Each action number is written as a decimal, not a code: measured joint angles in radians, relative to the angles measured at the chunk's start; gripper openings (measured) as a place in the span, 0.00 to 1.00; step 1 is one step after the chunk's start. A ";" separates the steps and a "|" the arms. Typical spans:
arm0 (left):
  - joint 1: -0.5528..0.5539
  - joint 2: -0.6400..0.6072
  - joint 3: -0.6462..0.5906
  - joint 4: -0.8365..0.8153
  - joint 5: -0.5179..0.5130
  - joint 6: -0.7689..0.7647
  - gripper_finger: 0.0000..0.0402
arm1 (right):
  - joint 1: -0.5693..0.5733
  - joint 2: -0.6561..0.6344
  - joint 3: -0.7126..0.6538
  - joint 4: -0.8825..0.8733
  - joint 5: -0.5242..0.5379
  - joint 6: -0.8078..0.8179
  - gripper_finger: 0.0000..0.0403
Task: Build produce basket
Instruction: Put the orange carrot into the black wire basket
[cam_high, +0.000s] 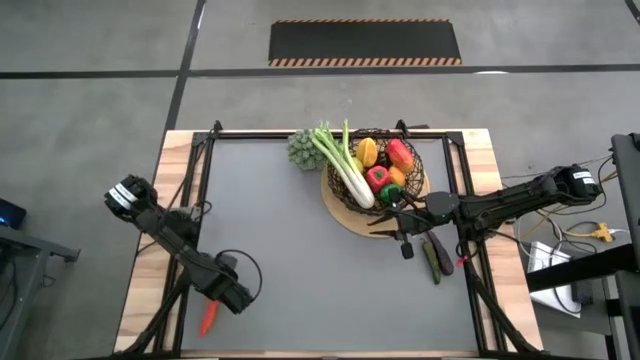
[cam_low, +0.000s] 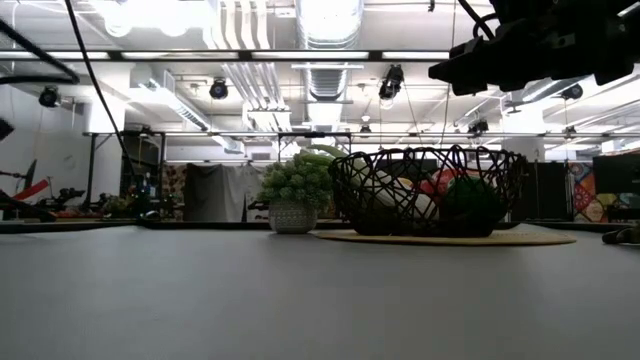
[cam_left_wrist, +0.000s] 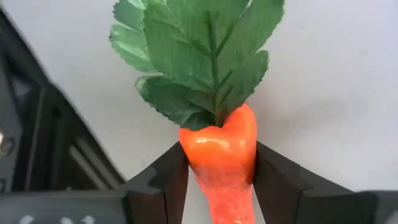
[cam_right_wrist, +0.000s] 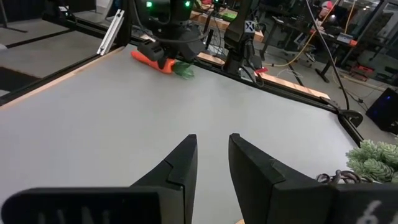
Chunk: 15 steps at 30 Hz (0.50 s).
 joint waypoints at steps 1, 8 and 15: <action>0.000 -0.004 0.007 0.000 -0.023 0.003 0.33 | 0.000 0.000 0.000 0.000 0.000 0.000 0.20; 0.016 -0.068 0.085 0.002 -0.291 0.088 0.33 | 0.000 0.000 0.000 0.000 0.000 0.000 0.20; 0.051 -0.135 0.149 0.054 -0.659 0.296 0.33 | 0.000 0.000 0.000 -0.002 0.007 0.039 0.20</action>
